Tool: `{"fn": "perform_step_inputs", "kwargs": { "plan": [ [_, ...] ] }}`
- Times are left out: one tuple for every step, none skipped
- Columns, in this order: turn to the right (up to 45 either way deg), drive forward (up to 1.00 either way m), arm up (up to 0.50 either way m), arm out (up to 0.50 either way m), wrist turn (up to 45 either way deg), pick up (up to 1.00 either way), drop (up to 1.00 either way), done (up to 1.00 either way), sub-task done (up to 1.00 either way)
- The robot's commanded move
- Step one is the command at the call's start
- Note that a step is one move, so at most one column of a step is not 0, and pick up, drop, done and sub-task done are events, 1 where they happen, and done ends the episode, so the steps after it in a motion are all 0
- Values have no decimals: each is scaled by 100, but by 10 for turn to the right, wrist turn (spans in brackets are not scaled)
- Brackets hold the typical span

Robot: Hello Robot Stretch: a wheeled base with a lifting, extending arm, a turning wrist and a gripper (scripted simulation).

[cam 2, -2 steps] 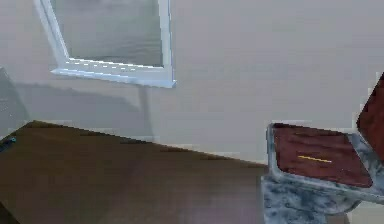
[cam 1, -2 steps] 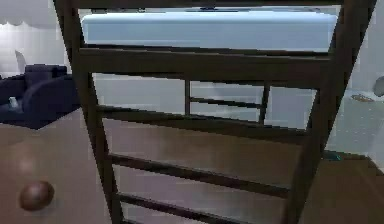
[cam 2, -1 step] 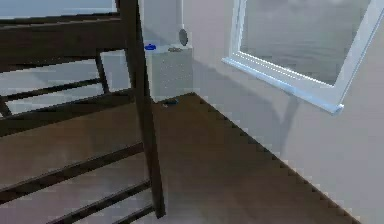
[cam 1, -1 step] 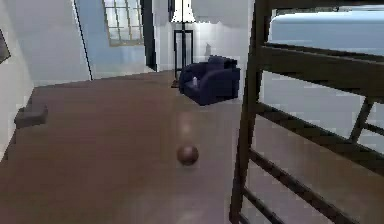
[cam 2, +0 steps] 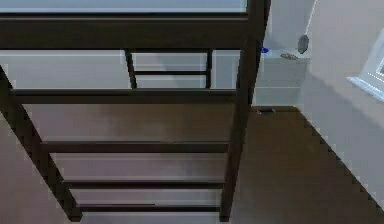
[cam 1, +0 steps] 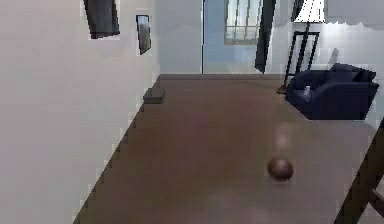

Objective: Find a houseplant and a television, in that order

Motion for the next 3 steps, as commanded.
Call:
{"fn": "perform_step_inputs", "kwargs": {
  "plan": [
    [0,100,0,0,0,0,0,0,0],
    [0,80,0,0,0,0,0,0,0],
    [180,0,0,0,0,0,0,0,0]
  ]
}}
